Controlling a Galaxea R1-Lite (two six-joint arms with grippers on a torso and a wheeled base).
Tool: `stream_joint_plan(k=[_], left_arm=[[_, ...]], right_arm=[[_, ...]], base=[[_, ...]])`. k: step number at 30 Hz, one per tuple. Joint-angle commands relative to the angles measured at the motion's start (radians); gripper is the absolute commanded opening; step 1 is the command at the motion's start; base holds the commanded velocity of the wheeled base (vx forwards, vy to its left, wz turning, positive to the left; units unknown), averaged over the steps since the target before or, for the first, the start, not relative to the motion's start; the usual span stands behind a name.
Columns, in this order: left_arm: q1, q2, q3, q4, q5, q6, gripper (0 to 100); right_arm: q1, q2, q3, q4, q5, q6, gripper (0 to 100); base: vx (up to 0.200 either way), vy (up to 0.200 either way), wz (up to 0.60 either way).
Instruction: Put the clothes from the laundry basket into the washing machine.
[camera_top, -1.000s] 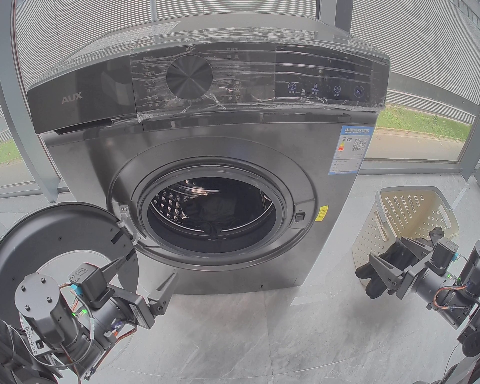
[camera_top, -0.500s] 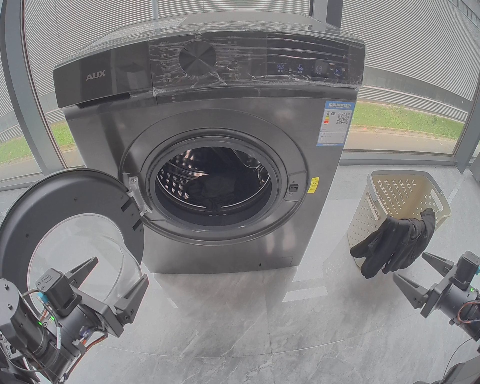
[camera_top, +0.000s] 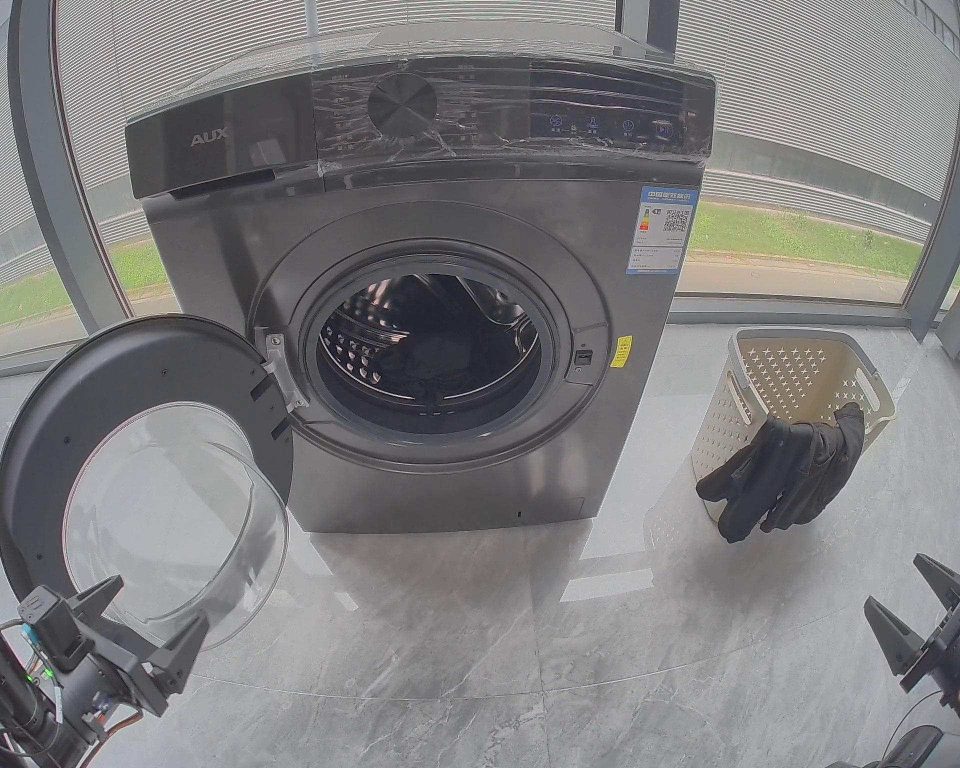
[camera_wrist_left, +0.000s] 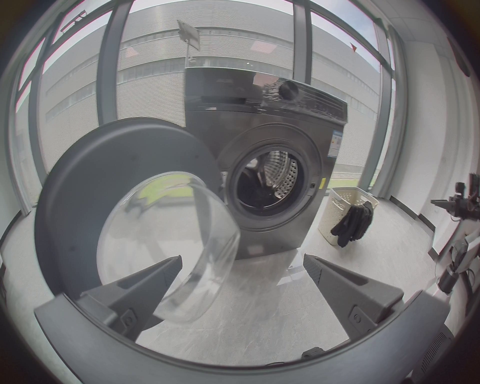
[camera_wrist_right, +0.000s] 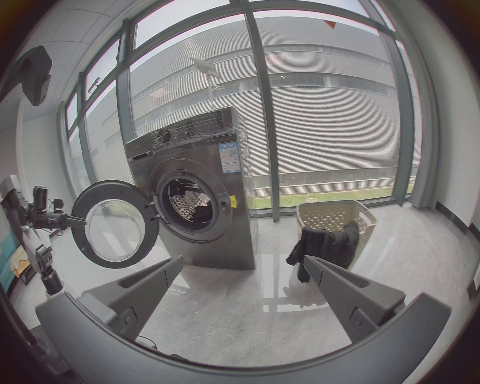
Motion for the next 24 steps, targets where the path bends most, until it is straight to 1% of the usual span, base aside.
stream_joint_plan(k=[1,3,5,7,8,9,10,11,12,13,14,16,17,18,19,21,23,24], left_arm=[[0.156,-0.386,0.017,0.249,-0.003,-0.034,100],[0.207,-0.478,0.017,0.325,-0.009,-0.034,100],[0.248,-0.578,0.017,0.404,-0.023,-0.024,100],[0.248,-0.578,0.017,0.404,-0.023,-0.024,100],[0.334,-0.739,0.017,0.542,-0.104,0.008,100],[0.371,-0.786,0.017,0.566,-0.147,0.031,100],[0.386,-0.800,0.016,0.582,-0.170,0.049,100],[0.397,-0.791,0.016,0.577,-0.185,0.063,100],[0.411,-0.783,0.016,0.572,-0.184,0.077,100],[0.425,-0.782,0.017,0.572,-0.187,0.083,100],[0.465,-0.782,0.016,0.572,-0.197,0.095,100],[0.524,-0.785,0.016,0.572,-0.197,0.094,100],[0.590,-0.795,0.016,0.574,-0.204,0.089,100],[0.641,-0.818,0.016,0.572,-0.219,0.085,100],[0.652,-0.828,0.016,0.572,-0.236,0.097,100],[0.635,-0.825,0.016,0.572,-0.239,0.103,100],[0.635,-0.825,0.016,0.572,-0.239,0.103,100],[0.610,-0.855,0.000,0.614,-0.265,0.100,100]], right_arm=[[-0.193,-0.349,0.002,0.210,0.014,-0.011,100],[-0.229,-0.401,0.017,0.226,0.045,-0.022,100],[-0.253,-0.479,0.017,0.316,0.071,-0.022,100],[-0.253,-0.479,0.017,0.316,0.071,-0.022,100],[-0.287,-0.568,0.014,0.451,0.088,-0.039,100],[-0.287,-0.567,0.016,0.441,0.083,-0.043,100],[-0.287,-0.560,0.017,0.434,0.081,-0.048,100],[-0.287,-0.559,0.017,0.448,0.069,-0.059,100],[-0.287,-0.557,0.017,0.474,0.058,-0.066,100],[-0.287,-0.559,0.016,0.494,0.048,-0.063,100],[-0.288,-0.557,0.014,0.494,0.045,-0.063,100],[-0.287,-0.557,0.017,0.477,0.045,-0.063,100],[-0.285,-0.559,0.017,0.476,0.045,-0.065,100],[-0.284,-0.559,0.017,0.474,0.046,-0.066,100],[-0.284,-0.559,0.017,0.474,0.048,-0.069,100],[-0.285,-0.559,0.017,0.476,0.048,-0.066,100],[-0.285,-0.559,0.017,0.476,0.048,-0.066,100],[-0.285,-0.559,0.017,0.476,0.046,-0.071,100]], base=[[0.000,0.000,0.00],[0.000,0.000,0.00],[0.000,0.000,0.00],[0.000,0.000,0.00],[0.000,0.000,0.00],[0.000,0.000,0.00],[0.000,0.000,0.00],[0.000,0.000,0.00],[0.000,0.000,0.00],[0.000,0.000,0.00],[0.000,0.000,0.00],[0.000,0.000,0.00],[0.000,0.000,0.00],[0.000,0.000,0.00],[0.000,0.000,0.00],[0.000,0.000,0.00],[0.000,0.000,0.00],[0.000,0.000,0.00]])
